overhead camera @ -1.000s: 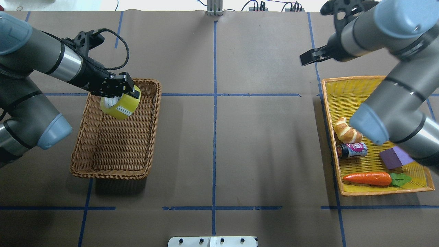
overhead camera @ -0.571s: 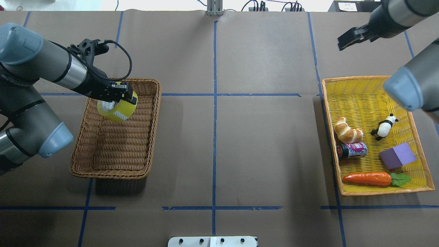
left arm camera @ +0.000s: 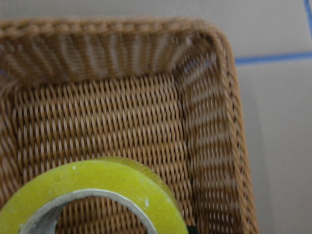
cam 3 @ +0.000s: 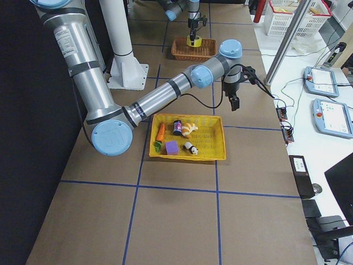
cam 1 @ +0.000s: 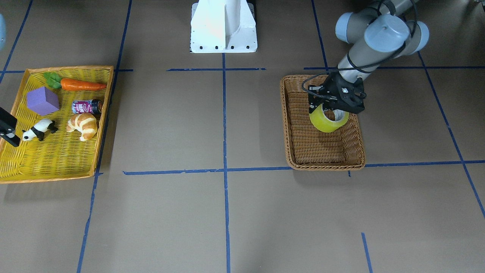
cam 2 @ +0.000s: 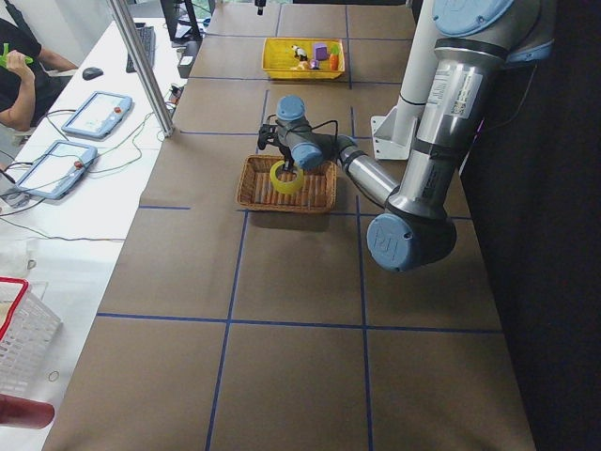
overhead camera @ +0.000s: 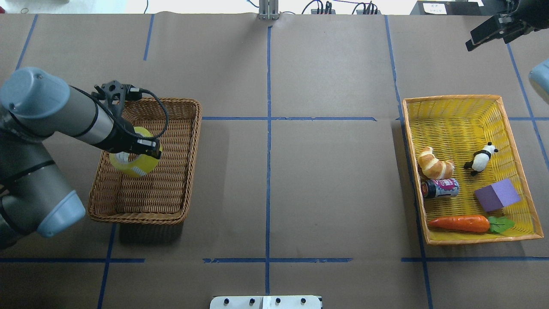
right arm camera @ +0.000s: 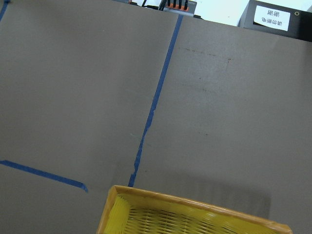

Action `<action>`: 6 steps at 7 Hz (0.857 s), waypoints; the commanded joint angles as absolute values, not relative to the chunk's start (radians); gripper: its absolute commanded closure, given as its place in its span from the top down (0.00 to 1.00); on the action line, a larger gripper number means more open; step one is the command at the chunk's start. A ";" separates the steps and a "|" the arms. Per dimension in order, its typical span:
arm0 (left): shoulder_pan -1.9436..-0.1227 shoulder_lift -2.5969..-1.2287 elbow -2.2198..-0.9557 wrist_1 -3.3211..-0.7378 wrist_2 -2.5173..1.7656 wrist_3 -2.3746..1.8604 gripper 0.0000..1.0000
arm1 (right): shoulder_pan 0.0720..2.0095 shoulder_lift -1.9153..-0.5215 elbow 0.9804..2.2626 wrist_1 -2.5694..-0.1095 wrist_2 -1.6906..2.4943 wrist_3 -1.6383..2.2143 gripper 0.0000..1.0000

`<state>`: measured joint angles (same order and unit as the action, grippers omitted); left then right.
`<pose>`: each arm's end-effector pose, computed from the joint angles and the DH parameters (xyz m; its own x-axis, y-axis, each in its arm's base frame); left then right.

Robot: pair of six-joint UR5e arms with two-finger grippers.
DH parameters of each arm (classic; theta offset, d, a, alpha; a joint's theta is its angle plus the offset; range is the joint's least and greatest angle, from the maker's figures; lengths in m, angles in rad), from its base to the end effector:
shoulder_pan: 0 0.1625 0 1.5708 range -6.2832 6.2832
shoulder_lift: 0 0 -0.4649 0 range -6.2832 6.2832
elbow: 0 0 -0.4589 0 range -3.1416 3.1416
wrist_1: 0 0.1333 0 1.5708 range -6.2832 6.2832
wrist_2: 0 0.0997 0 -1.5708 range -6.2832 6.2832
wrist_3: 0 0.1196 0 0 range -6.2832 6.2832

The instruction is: Move tape to another basket

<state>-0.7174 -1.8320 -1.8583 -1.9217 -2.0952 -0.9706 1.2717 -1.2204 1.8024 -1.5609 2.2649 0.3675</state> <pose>0.4450 -0.4857 0.3586 0.5413 0.1766 -0.8221 -0.0389 0.9819 0.1853 -0.1452 -0.6636 0.3676 0.6752 -0.2447 0.6959 0.0021 0.9440 0.3299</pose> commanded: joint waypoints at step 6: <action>-0.669 -1.862 -1.818 -1.832 -2.023 -0.930 0.99 | 1.388 -1.308 1.772 -1.598 2.304 0.083 1.00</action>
